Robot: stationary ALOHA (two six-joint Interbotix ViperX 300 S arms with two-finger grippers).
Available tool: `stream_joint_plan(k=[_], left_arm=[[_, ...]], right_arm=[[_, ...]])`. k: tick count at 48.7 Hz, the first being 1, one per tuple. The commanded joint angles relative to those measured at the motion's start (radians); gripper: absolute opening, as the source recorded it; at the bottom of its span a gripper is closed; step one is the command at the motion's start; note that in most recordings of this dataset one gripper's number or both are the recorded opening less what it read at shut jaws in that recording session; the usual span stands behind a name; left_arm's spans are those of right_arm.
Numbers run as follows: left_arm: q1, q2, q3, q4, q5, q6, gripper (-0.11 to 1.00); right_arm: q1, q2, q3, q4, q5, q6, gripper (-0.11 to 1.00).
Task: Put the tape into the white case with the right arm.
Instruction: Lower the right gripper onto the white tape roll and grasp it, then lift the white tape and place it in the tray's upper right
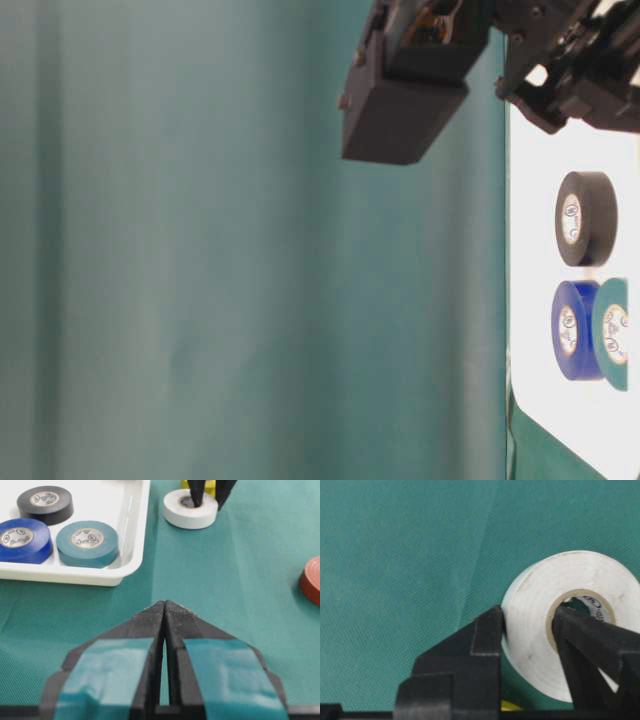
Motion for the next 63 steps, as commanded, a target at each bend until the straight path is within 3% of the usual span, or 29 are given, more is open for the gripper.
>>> stream_joint_plan(k=[1, 21, 43, 63], left_arm=[[0.0, 0.008, -0.012, 0.0, -0.005, 0.002, 0.0], [0.0, 0.009, -0.012, 0.0, -0.005, 0.002, 0.0], [0.002, 0.009, -0.014, 0.0, -0.005, 0.002, 0.0], [0.002, 0.008, -0.012, 0.0, -0.005, 0.002, 0.0]], right_arm=[[0.011, -0.06, -0.028, -0.002, 0.002, 0.002, 0.02], [0.049, -0.133, -0.078, -0.002, 0.132, 0.0, 0.02], [0.051, -0.133, -0.08, -0.002, 0.144, 0.0, 0.02], [-0.057, -0.144, -0.087, -0.011, 0.184, -0.009, 0.02]])
